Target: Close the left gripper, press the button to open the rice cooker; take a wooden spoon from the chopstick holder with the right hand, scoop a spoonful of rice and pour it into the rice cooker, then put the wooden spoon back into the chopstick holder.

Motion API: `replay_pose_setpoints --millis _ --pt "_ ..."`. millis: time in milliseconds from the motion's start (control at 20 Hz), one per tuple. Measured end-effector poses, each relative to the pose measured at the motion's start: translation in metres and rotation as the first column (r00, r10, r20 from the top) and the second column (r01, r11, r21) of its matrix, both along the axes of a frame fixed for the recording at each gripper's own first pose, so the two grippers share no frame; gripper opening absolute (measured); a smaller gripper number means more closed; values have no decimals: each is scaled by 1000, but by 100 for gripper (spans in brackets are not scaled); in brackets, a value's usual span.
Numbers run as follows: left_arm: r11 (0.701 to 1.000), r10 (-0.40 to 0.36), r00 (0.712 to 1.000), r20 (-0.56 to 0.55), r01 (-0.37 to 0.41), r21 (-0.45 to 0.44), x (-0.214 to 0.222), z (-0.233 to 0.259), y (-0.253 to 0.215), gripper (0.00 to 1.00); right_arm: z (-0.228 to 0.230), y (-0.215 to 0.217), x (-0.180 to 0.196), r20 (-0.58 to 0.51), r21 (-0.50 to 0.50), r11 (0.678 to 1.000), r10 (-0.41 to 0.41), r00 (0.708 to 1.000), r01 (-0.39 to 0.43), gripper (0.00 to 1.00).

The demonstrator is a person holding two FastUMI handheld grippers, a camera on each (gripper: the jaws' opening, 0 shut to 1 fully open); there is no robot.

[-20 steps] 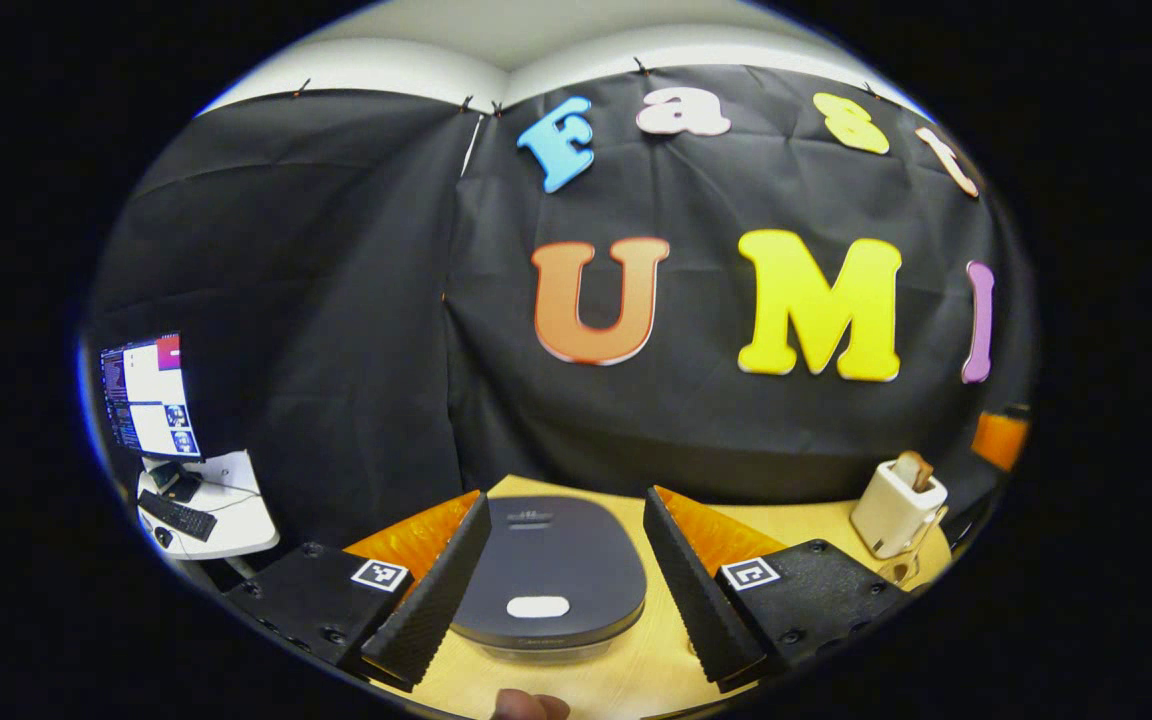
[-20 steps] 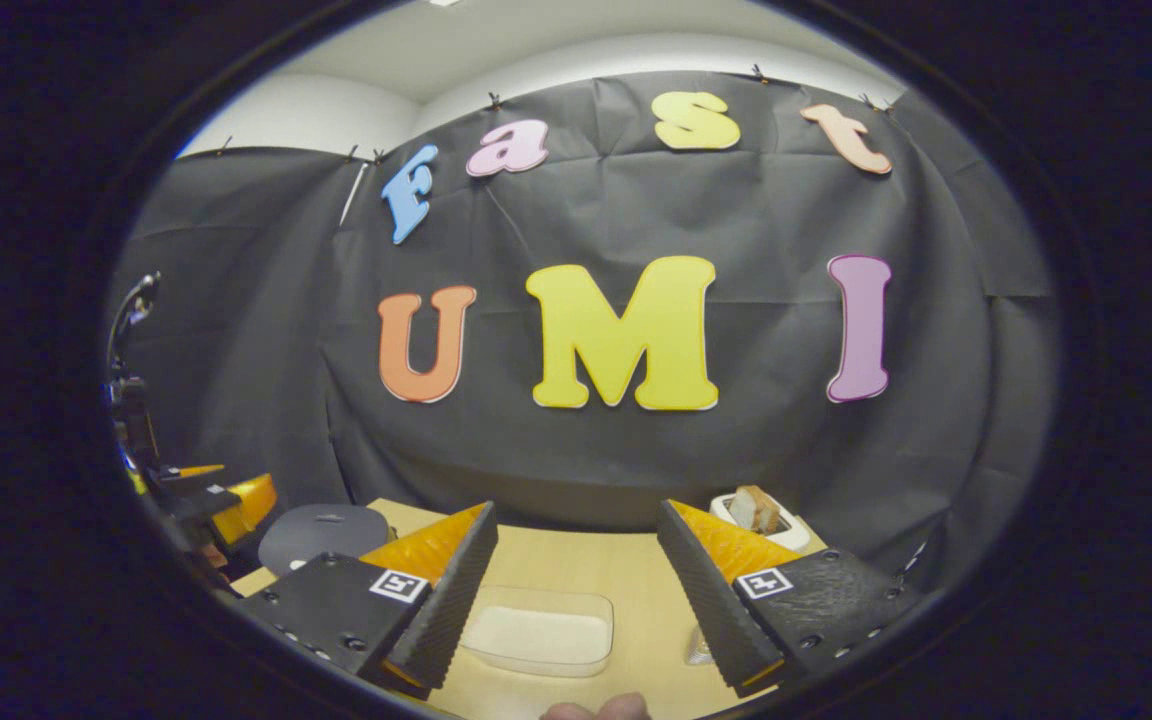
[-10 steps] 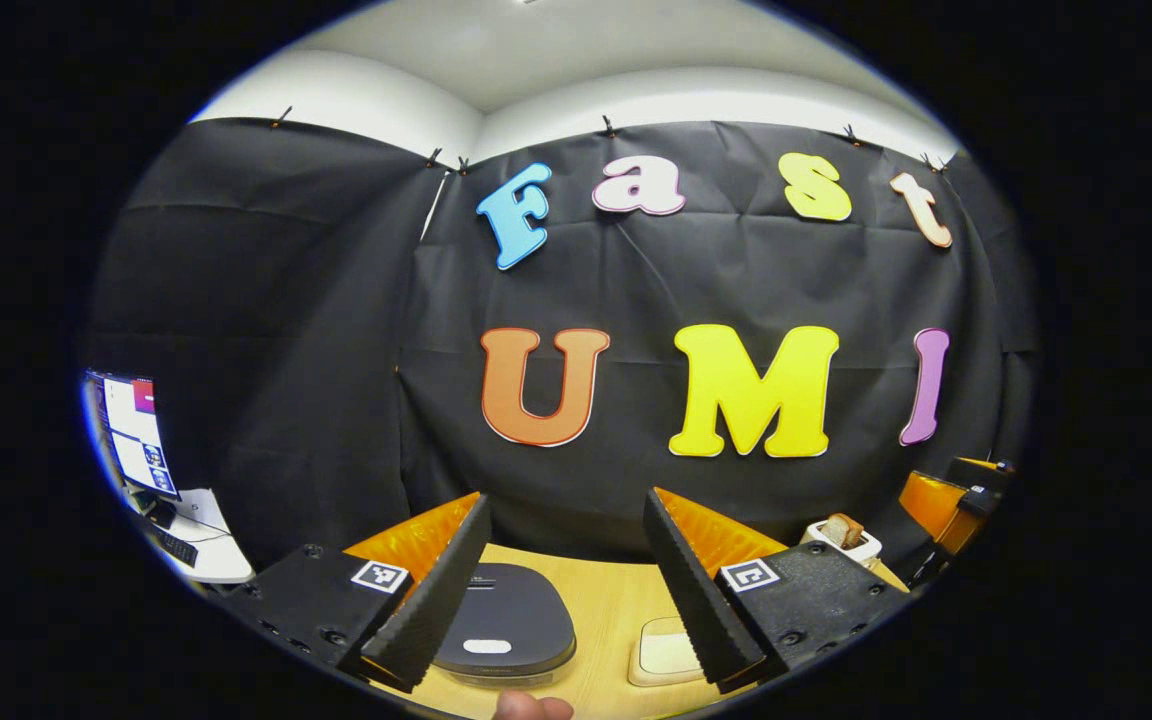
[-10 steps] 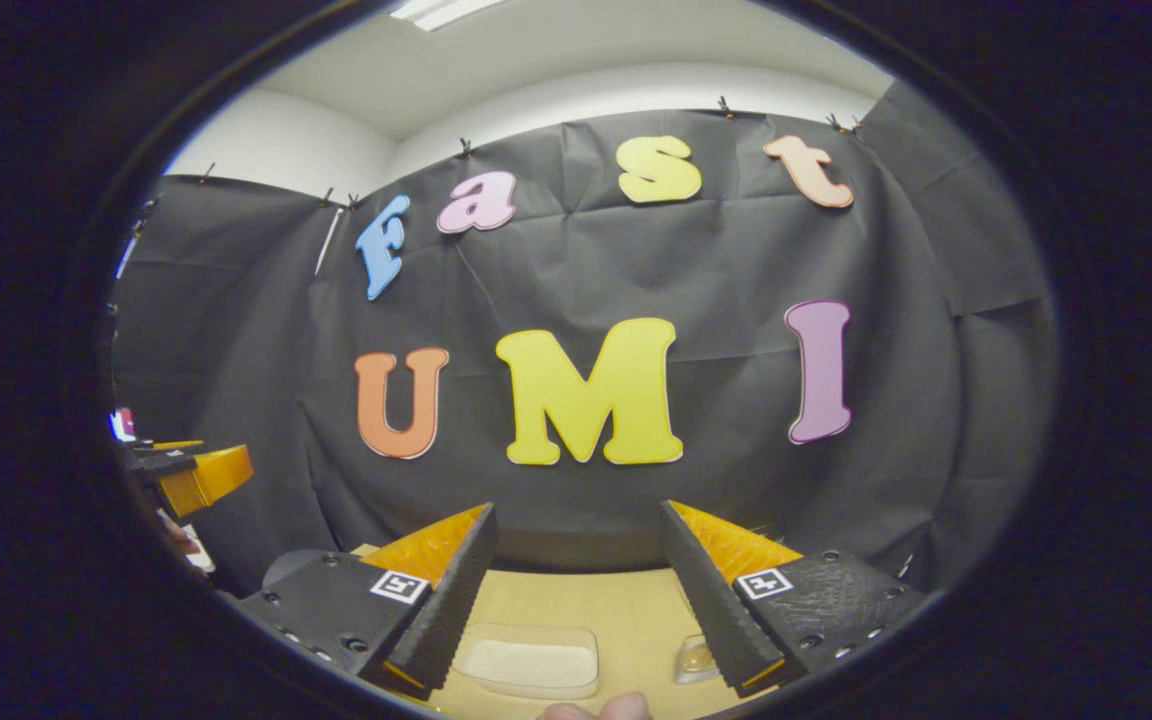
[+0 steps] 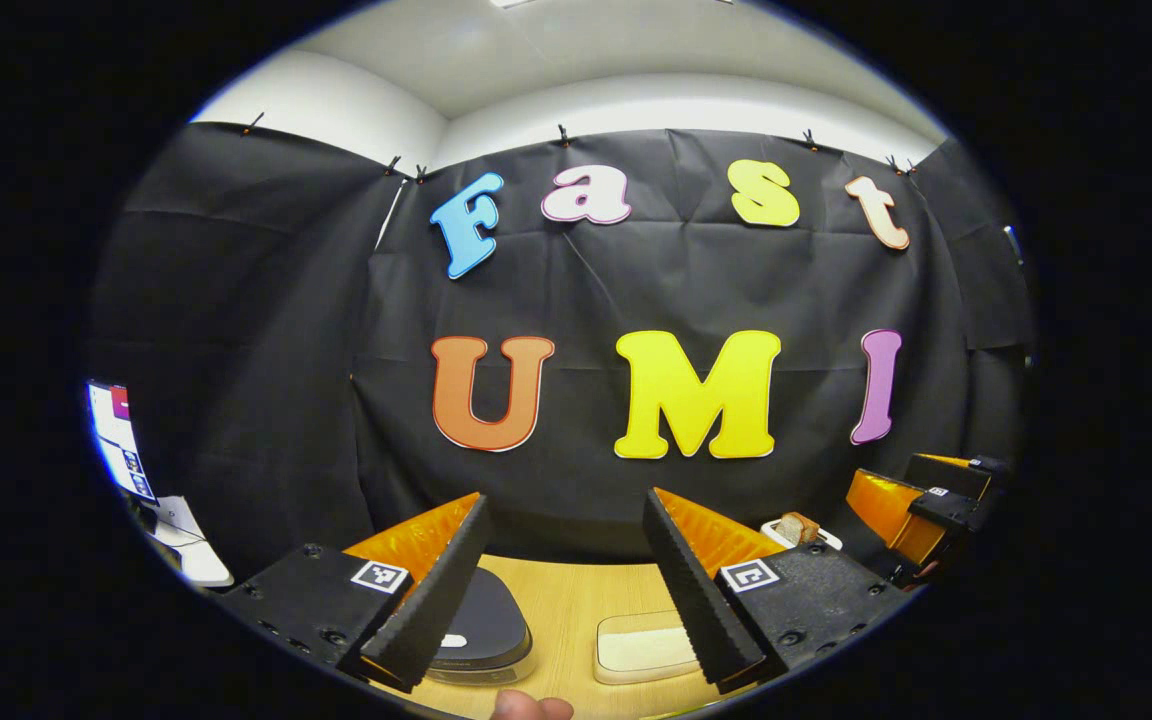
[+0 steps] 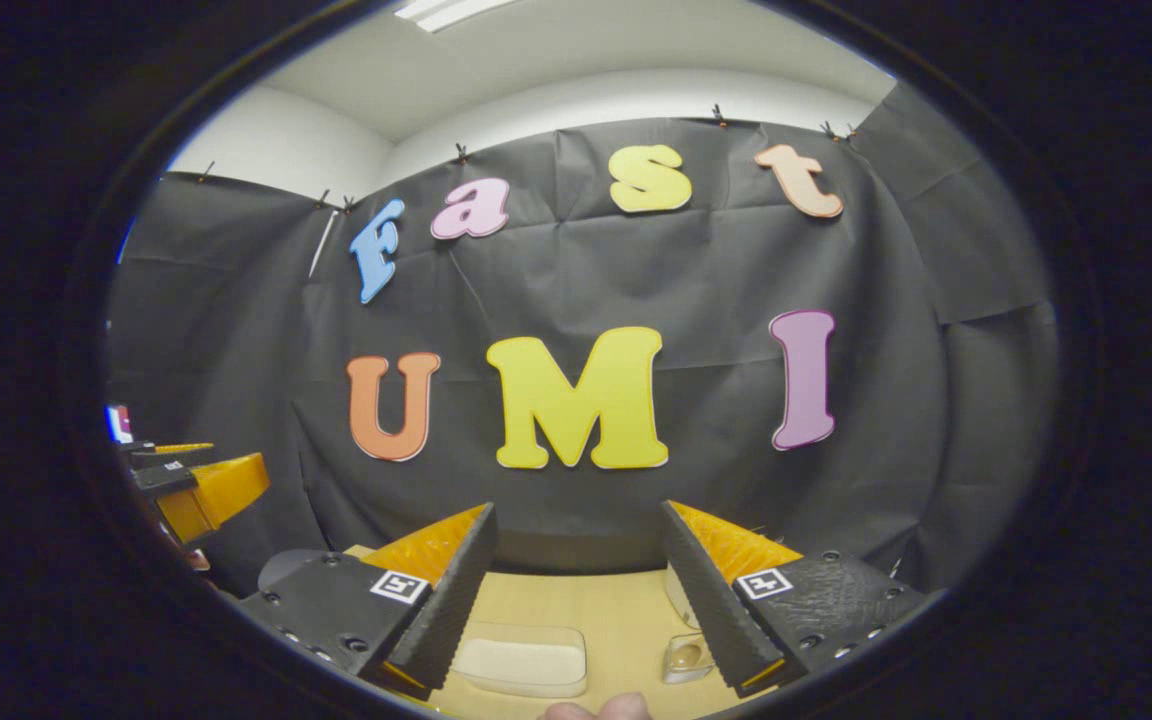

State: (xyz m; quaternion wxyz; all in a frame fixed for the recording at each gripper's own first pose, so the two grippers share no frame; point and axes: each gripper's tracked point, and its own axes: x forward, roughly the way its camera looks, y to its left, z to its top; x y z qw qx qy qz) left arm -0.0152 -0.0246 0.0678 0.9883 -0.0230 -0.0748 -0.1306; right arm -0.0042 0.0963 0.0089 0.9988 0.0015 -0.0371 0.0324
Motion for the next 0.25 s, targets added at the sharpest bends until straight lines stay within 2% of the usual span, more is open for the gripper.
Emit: replay_pose_setpoints --millis 250 --pt "1000 -21 1000 -4 21 -5 1 1 -7 97 1 -2 1 -5 2 1000 -11 1000 11 96"
